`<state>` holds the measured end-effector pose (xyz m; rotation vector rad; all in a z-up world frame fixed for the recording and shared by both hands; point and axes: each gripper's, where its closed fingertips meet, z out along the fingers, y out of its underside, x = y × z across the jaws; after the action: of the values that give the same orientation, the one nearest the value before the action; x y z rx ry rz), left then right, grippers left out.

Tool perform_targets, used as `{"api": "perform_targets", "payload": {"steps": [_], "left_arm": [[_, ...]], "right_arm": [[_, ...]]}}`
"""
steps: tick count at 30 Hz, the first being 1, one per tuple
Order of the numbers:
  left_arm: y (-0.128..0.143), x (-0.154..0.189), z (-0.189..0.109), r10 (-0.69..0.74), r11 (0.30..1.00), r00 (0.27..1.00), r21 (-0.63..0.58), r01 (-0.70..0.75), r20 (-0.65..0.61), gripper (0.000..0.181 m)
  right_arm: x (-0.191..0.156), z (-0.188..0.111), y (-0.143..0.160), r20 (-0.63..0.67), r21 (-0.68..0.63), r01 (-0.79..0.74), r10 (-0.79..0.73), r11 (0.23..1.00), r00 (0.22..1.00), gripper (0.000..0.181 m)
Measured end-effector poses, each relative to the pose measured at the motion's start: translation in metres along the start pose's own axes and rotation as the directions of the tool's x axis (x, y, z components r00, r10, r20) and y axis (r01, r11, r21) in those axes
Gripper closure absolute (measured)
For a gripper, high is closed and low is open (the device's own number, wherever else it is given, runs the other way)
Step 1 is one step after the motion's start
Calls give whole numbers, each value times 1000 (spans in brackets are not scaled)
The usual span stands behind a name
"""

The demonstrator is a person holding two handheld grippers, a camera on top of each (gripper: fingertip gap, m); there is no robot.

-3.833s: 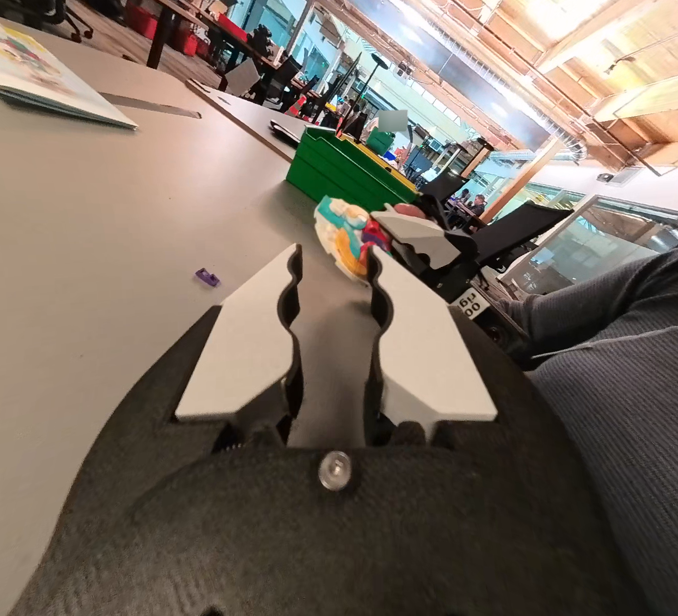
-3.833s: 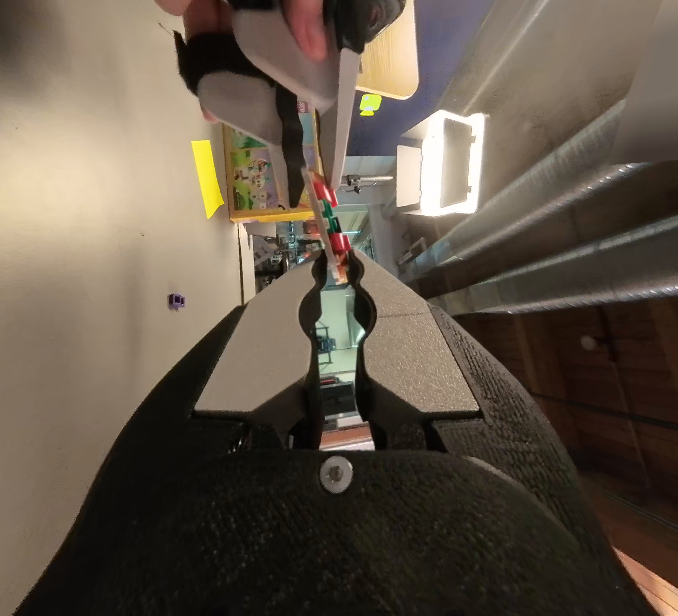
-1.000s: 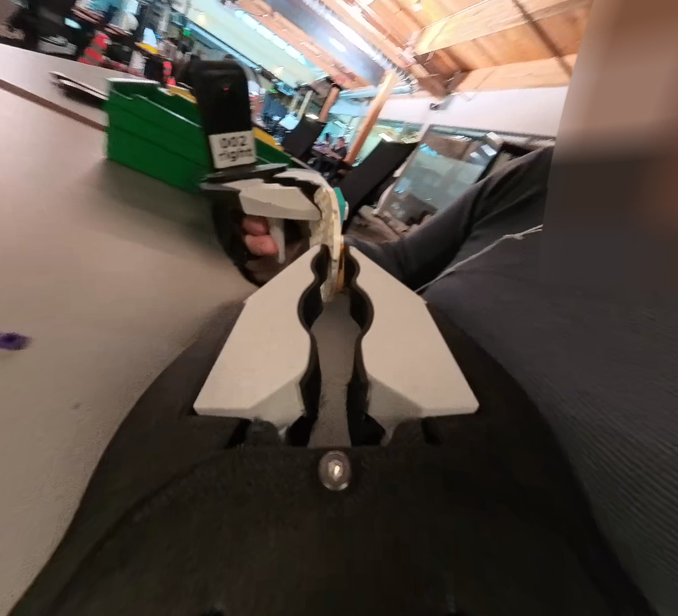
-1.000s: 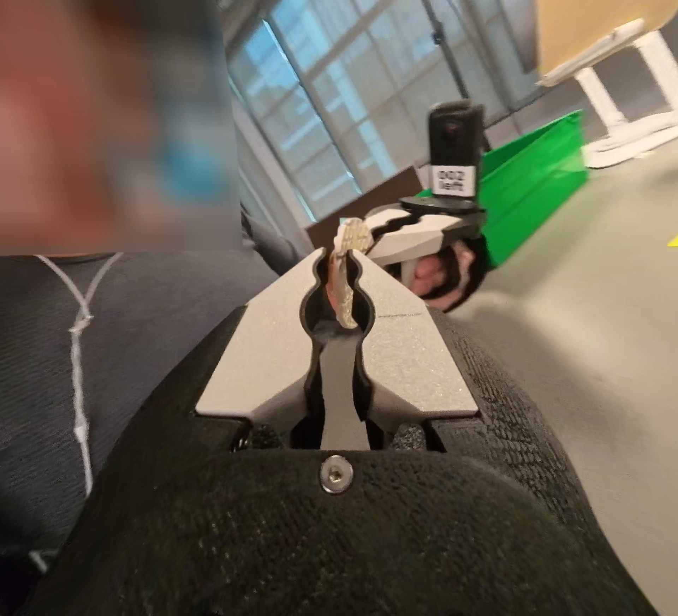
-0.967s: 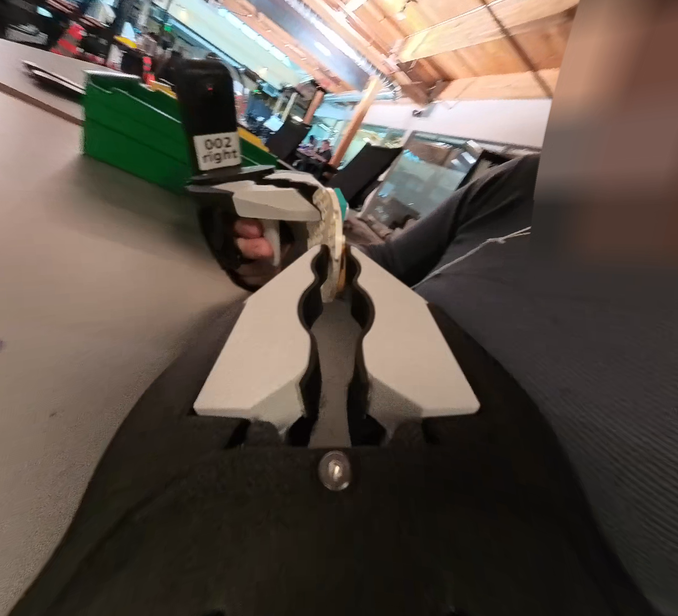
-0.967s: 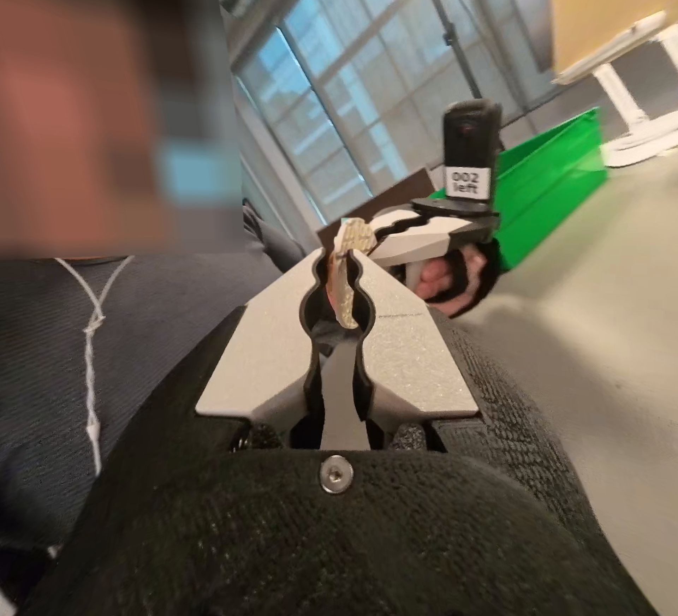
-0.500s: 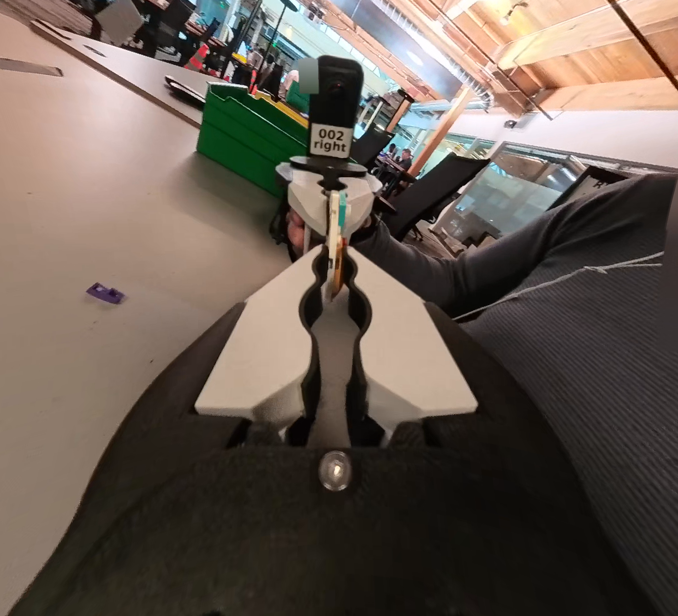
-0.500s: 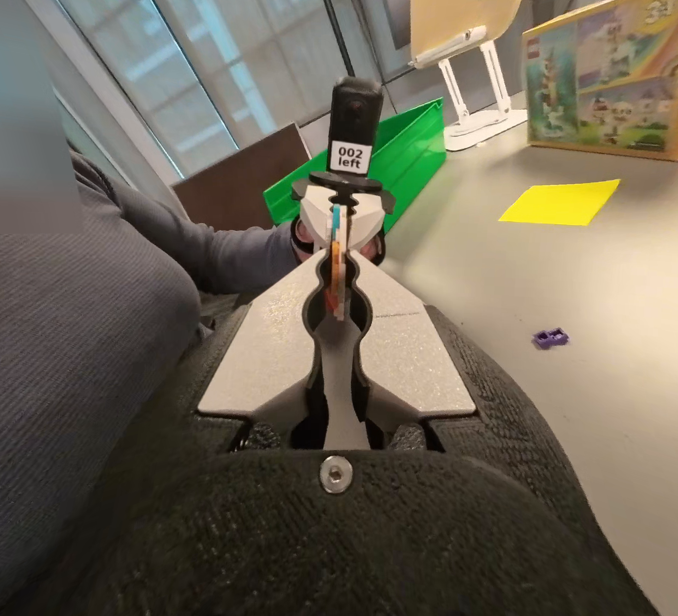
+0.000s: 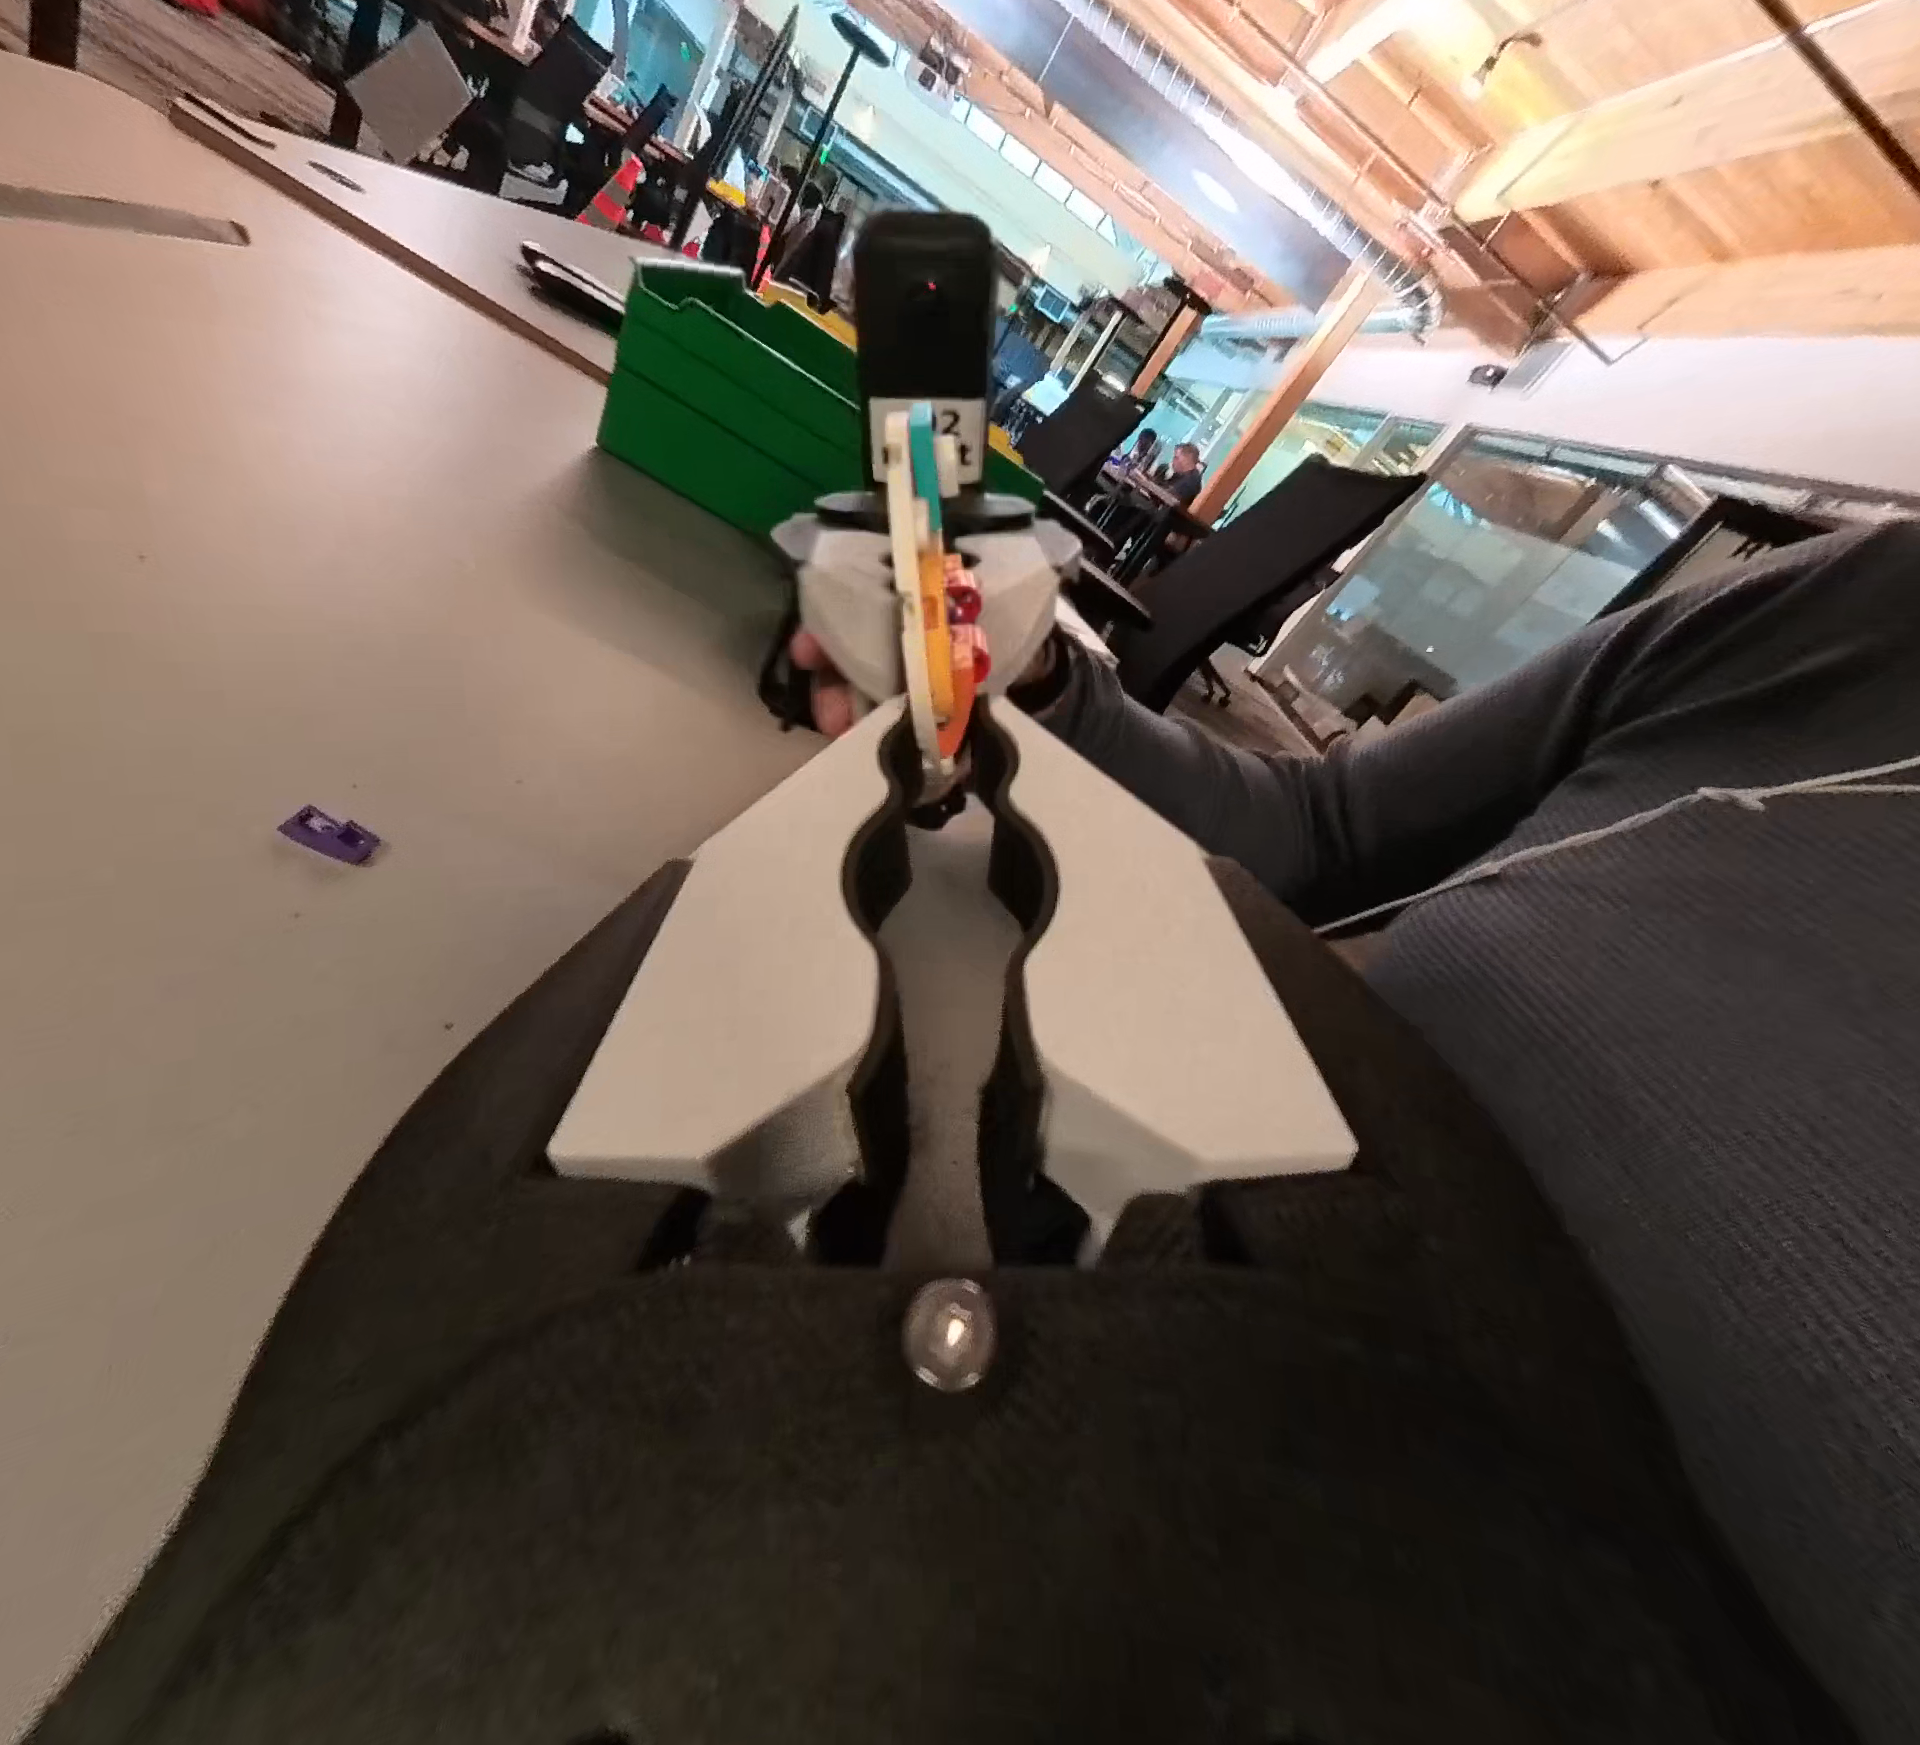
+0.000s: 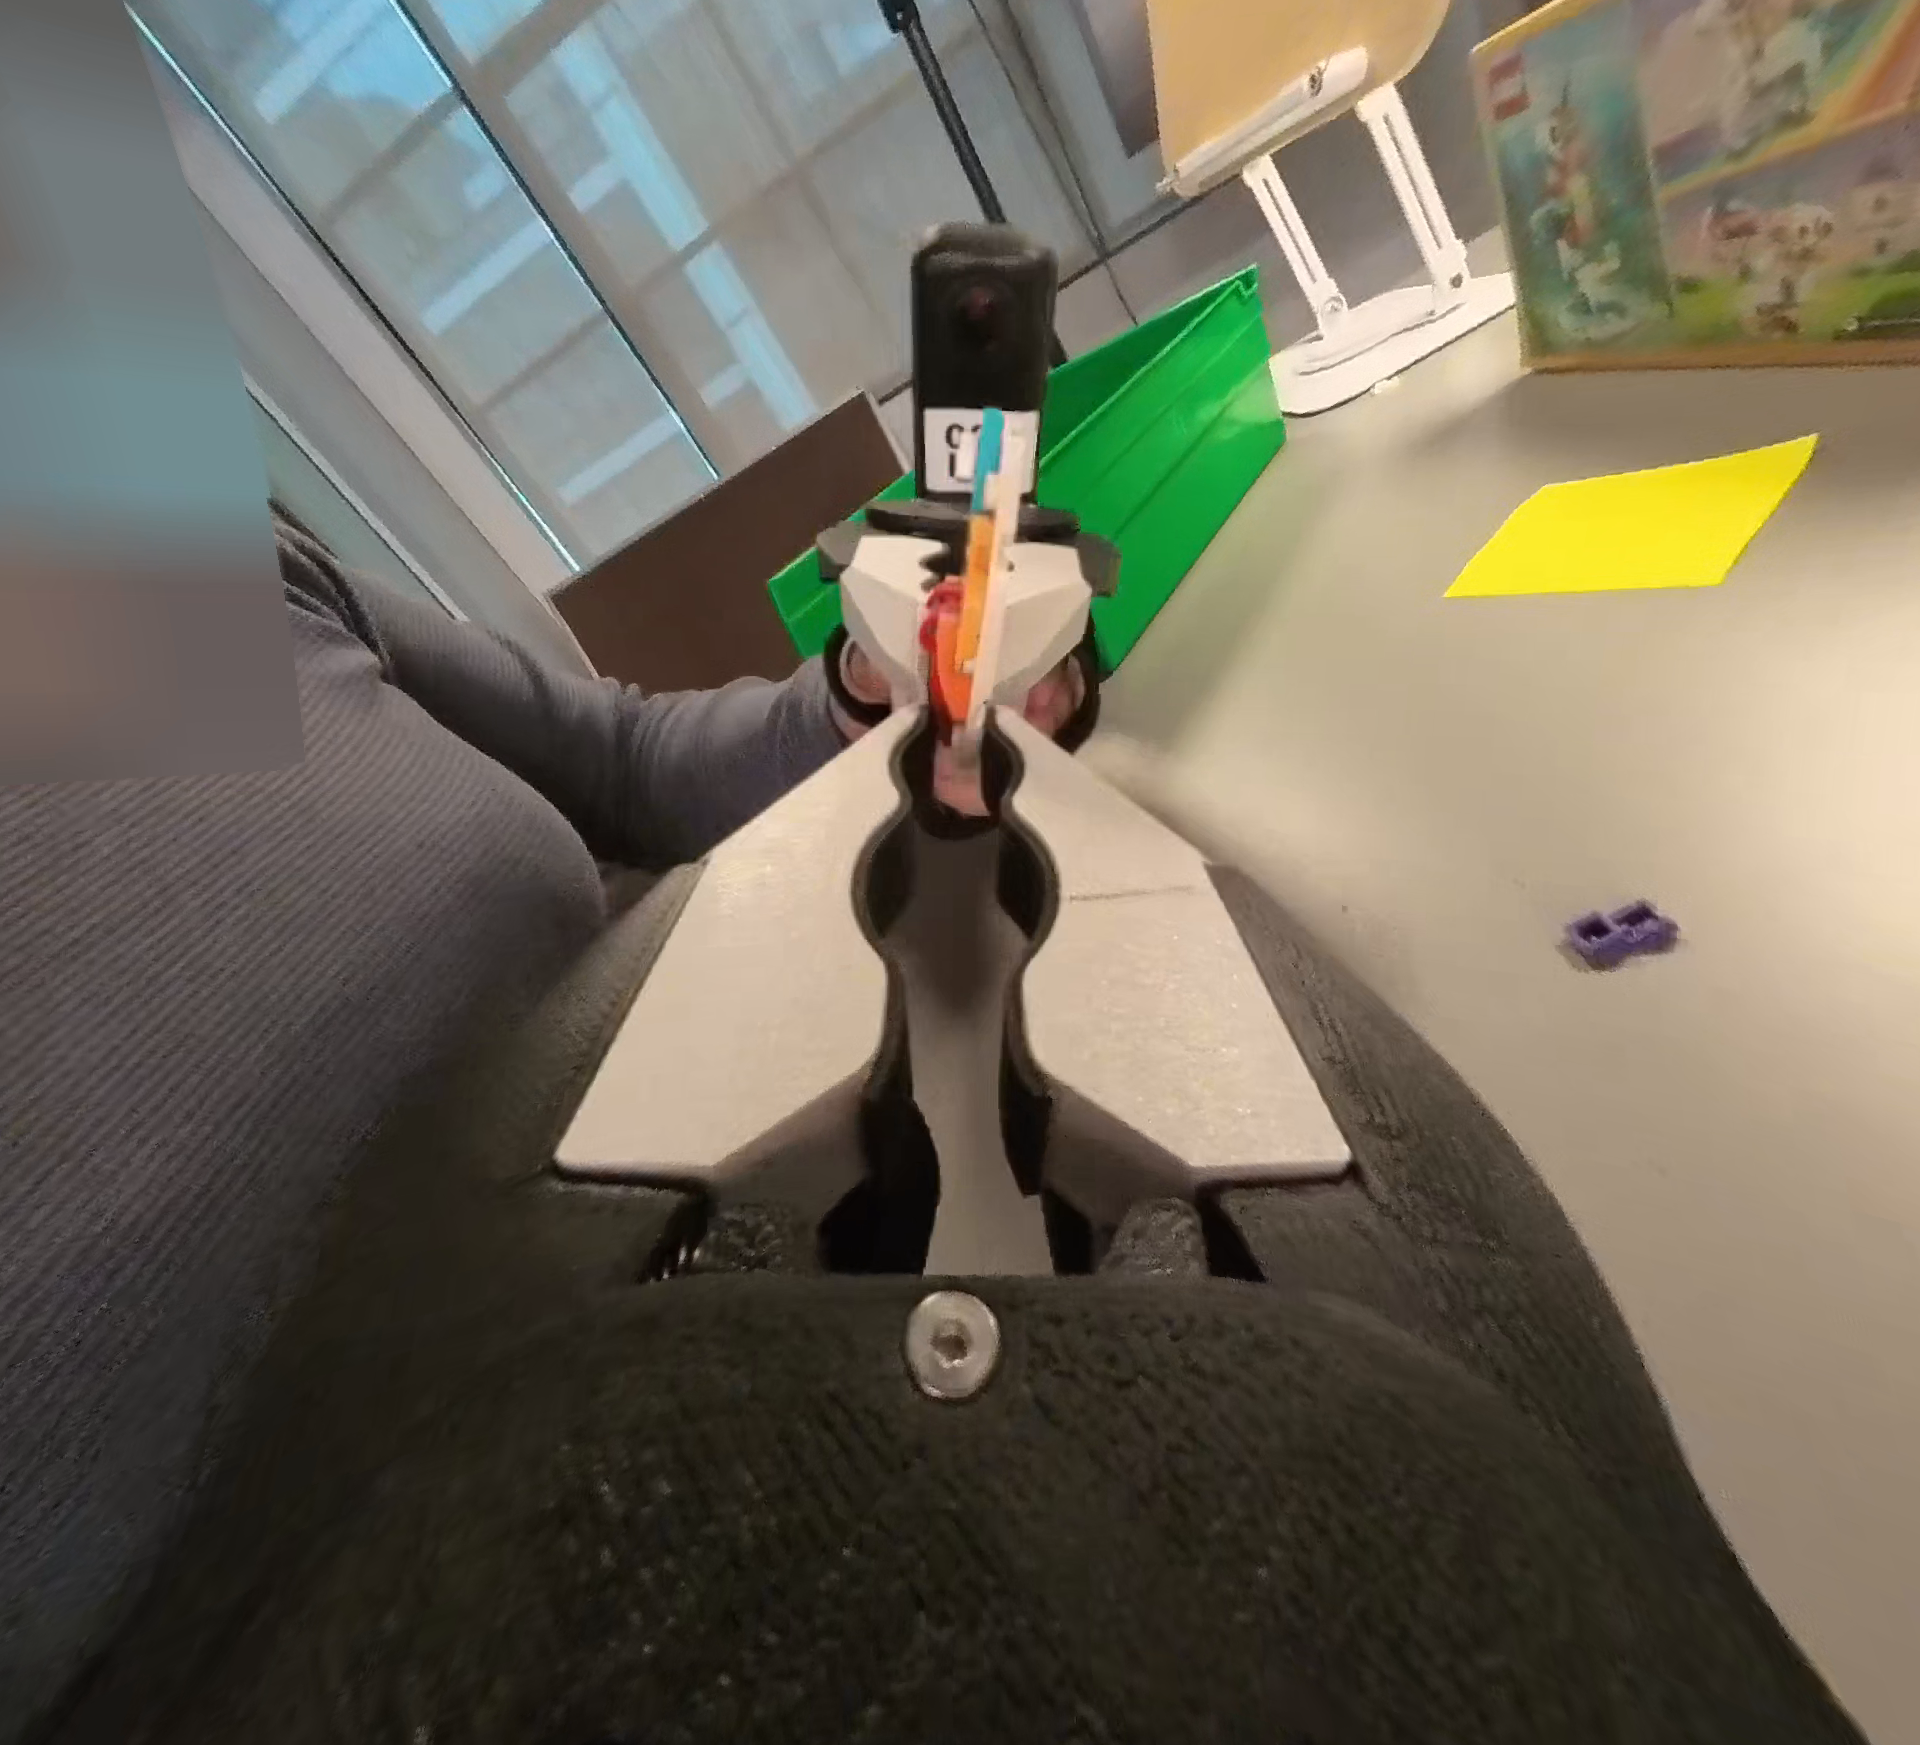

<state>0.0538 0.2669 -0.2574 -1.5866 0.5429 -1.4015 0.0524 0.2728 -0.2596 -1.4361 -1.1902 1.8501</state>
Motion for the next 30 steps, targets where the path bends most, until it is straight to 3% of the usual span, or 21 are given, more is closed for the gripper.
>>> {"api": "perform_targets", "payload": {"steps": [7,16,24,30], "left_arm": [[1,1,1,43,998,999,-45,-42,24,174],[7,12,1,-87,992,994,-96,81,-60,174],[2,14,-1,-280,960,946,-48,276,-166,174],[-7,5,0,-285,951,946,74,299,-157,175]], "right_arm": [[-4,-2,3,9,-36,45,-45,998,999,177],[-11,-3,8,-11,-135,259,-263,956,965,177],[-14,-1,4,-51,-139,378,-388,915,920,176],[-6,0,-7,-34,26,192,-191,981,981,175]]}}
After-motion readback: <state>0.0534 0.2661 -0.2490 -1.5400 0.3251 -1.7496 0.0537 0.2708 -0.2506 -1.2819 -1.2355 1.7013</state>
